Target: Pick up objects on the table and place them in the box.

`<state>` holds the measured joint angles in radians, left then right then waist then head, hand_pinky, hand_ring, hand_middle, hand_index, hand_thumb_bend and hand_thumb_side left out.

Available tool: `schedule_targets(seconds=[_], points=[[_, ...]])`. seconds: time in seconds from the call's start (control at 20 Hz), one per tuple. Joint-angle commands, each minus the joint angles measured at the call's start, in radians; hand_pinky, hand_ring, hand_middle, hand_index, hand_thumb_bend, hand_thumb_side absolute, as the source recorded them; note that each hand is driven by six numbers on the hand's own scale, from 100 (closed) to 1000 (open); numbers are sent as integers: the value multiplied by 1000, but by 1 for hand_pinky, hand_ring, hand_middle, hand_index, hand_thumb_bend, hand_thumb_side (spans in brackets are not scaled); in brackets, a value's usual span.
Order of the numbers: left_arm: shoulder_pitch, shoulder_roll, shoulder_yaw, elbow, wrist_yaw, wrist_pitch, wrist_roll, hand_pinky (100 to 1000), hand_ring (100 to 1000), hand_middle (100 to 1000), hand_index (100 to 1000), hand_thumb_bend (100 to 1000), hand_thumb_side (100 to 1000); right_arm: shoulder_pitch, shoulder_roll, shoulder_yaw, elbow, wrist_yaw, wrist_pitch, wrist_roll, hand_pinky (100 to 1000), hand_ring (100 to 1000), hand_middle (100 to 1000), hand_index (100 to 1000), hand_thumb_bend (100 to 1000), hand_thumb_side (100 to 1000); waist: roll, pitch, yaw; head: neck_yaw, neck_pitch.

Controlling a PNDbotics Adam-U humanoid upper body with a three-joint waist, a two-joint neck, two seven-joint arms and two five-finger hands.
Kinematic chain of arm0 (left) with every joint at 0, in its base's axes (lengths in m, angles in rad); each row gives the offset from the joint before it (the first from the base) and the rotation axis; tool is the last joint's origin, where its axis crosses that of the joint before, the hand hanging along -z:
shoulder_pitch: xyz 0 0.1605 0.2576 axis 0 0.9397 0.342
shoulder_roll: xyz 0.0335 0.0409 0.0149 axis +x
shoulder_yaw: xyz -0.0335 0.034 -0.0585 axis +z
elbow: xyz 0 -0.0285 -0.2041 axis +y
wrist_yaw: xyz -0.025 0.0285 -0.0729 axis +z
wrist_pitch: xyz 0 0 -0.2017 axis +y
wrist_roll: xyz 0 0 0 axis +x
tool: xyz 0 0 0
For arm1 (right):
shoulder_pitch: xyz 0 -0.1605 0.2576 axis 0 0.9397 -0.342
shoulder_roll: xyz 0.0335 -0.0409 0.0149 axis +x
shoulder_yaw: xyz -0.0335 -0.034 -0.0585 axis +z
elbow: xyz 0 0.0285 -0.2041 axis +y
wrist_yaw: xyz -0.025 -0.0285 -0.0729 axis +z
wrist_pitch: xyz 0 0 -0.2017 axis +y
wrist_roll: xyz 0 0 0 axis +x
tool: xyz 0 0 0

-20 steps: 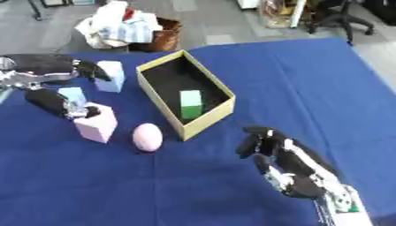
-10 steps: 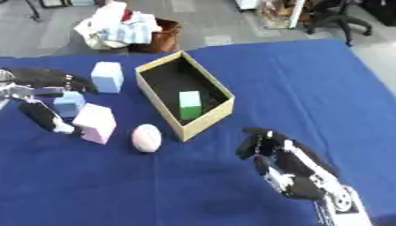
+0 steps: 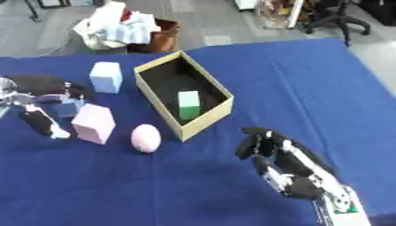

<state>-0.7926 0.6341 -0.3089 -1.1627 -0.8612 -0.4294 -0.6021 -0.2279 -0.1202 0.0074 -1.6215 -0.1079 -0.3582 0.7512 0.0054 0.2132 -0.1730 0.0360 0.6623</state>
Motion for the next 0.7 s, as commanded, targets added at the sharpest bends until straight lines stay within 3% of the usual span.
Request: schedule_targets(seconds=[0.05, 0.35, 0.7], points=[[-27, 2, 17, 10, -4, 2, 34, 861, 825, 889, 958, 395, 437, -5, -17, -5, -10, -1, -6, 0, 677, 709, 653, 913, 100, 448, 4, -20, -1, -2, -6], [-47, -38, 25, 59, -23, 11, 93, 855, 817, 881, 955, 354, 379, -5, -15, -4, -8, -2, -7, 0, 677, 708, 653, 913, 100, 447, 0, -20, 0, -3, -4], [-69, -71, 25, 109, -57, 1, 124, 853, 813, 875, 953, 344, 380, -5, -13, -4, -6, -2, -8, 1, 677, 708, 654, 913, 100, 446, -5, -20, 1, -3, -3]])
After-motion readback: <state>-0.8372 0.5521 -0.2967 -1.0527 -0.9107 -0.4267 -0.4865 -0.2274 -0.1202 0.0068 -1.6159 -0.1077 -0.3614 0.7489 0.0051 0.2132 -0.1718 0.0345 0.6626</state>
